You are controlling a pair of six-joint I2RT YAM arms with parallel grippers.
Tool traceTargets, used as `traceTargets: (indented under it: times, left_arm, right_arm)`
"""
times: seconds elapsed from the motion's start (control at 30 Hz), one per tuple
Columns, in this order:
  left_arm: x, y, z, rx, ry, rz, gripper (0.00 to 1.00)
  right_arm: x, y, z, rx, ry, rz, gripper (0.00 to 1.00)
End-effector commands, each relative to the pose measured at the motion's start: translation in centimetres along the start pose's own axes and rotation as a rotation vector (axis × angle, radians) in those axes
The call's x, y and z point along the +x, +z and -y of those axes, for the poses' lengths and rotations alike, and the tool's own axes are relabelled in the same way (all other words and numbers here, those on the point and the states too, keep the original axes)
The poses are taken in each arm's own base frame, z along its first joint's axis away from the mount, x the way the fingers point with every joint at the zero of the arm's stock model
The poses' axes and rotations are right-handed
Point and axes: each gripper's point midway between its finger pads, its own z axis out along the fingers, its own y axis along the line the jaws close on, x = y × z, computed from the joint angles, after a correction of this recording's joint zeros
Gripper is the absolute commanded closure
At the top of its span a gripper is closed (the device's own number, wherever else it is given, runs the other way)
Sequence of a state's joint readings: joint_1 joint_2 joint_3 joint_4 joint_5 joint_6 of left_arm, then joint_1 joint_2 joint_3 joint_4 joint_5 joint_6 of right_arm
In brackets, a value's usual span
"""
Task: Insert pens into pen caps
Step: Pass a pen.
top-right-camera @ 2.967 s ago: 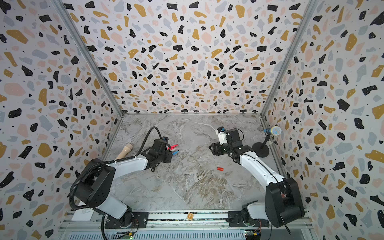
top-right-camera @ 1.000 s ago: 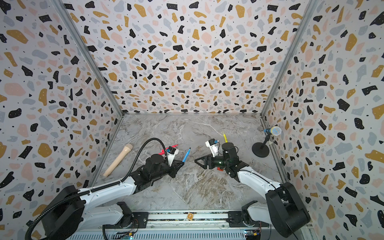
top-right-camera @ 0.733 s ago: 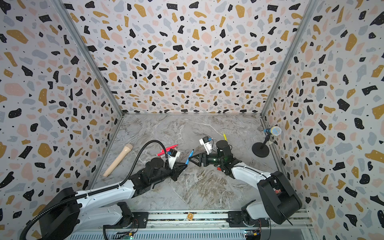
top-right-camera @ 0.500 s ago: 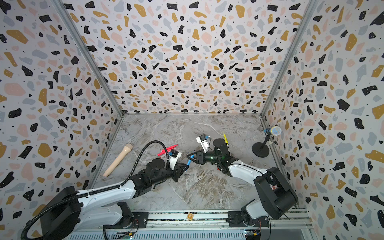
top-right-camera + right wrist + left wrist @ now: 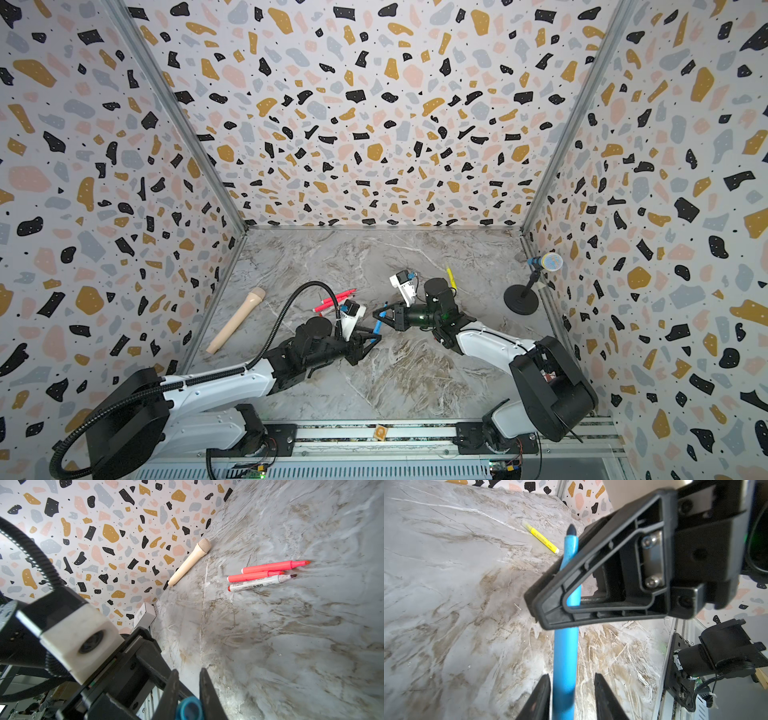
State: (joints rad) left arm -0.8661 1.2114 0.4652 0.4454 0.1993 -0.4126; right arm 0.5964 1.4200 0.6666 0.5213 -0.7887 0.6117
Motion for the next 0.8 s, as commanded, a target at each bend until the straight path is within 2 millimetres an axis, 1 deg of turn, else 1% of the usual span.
traceTargets:
  times: [0.0,0.17,0.23,0.27,0.3,0.4,0.5,0.53,0.57,0.6,0.67,0.7,0.77]
  left_arm:
    - [-2.4,0.2,1.5,0.054,0.016,0.063,0.65]
    - [-2.8,0.4,1.7,0.06,0.018,0.068,0.67]
    - [-2.9,0.5,1.7,0.06,0.018,0.069,0.69]
    - [-3.0,0.5,1.7,0.059,0.016,0.07,0.72]
    - [-3.0,0.5,1.7,0.056,0.015,0.071,0.78]
    - [-2.9,0.6,1.7,0.057,0.011,0.069,0.99]
    - [-2.7,0.7,1.7,0.06,0.007,0.059,1.0]
    - [-2.6,0.7,1.6,0.06,0.005,0.056,1.0]
    - [-2.5,0.7,1.7,0.063,0.005,0.053,1.0]
    - [-2.5,0.6,1.7,0.064,0.007,0.053,1.0]
    - [-2.5,0.4,1.5,0.056,0.007,0.056,1.0]
    - [-2.4,0.3,1.5,0.052,0.01,0.056,1.0]
    - [-2.4,-0.2,1.3,0.041,0.017,0.061,1.0]
  right_arm:
    - [-0.6,-0.1,-1.7,-0.031,-0.055,0.007,0.97]
    - [-0.3,0.2,-2.2,-0.039,-0.066,-0.007,0.97]
    - [-0.1,0.3,-2.2,-0.041,-0.069,-0.017,0.97]
    - [0.0,0.4,-2.1,-0.037,-0.068,-0.022,0.97]
    - [0.1,0.4,-2.2,-0.037,-0.068,-0.024,0.97]
    - [0.1,0.4,-2.3,-0.037,-0.071,-0.023,0.97]
    - [-0.2,0.4,-2.5,-0.037,-0.075,-0.018,0.96]
    - [-0.2,0.3,-2.6,-0.038,-0.076,-0.018,0.92]
    - [-0.4,0.2,-2.7,-0.038,-0.079,-0.013,0.81]
    - [-0.5,0.1,-2.8,-0.032,-0.08,-0.01,0.66]
    - [-1.0,-0.2,-2.9,-0.007,-0.093,0.0,0.43]
    - [-1.5,-0.6,-2.7,0.03,-0.101,0.009,0.37]
    - [-2.5,-1.9,-1.4,0.147,-0.108,0.034,0.32]
